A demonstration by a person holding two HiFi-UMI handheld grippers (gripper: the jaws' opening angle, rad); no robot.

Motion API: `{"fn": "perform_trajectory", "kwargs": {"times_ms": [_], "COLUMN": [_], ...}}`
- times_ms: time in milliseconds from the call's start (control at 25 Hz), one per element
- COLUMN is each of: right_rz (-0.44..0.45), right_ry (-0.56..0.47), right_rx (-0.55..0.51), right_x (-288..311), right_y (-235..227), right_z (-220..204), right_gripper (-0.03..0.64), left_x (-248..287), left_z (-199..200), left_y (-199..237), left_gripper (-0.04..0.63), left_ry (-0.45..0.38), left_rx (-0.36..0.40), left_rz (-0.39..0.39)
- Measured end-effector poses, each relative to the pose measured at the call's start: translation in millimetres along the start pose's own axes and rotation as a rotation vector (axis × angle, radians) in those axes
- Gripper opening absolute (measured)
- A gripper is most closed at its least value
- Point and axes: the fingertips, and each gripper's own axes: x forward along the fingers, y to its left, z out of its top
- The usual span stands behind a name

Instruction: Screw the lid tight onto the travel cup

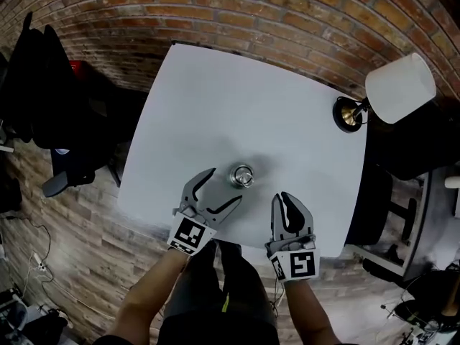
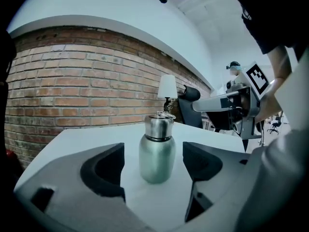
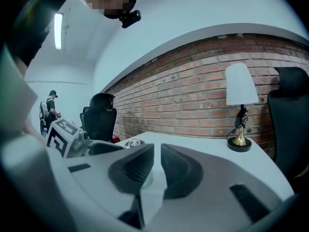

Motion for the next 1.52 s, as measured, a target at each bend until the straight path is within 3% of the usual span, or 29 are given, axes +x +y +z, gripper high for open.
{"fn": "perform_trajectory", "kwargs": {"times_ms": [80,280,640,1120,1520], "right_rz": [-0.034,-0.117,-0.248,-0.263,-0.284], "right_ry": [0.009,0.03,-0.009,-0.191,-0.319], "right_rx": [0.008,0.027,0.053,-0.046,-0.052], "right_x": [-7.5,-31.7,-74.2,-96.6,-130.6], "right_y": [-5.0,-21.6,-62.6,-87.8,-93.2], "right_z": [5.1,18.4,52.9,154.3,220.7], "right_gripper": [0.04,0.028,0.014,0.014,0.014], "left_x": [-7.3,-24.3,-40.5,-85.0,-127.8], "left_z": [2.0,7.6,57.0,176.4,267.3], "left_y": [0.0,-3.3,9.6,27.4,33.4], "left_gripper": [0.374,0.061,0.029,0.025,0.024], "left_ry": [0.017,0.034,-0.007,-0.18,-0.346], "left_rx": [0.008,0.003,-0.014,0.068,0.114], "left_rz": [-0.006,-0.018,0.05,0.141,0.186]}}
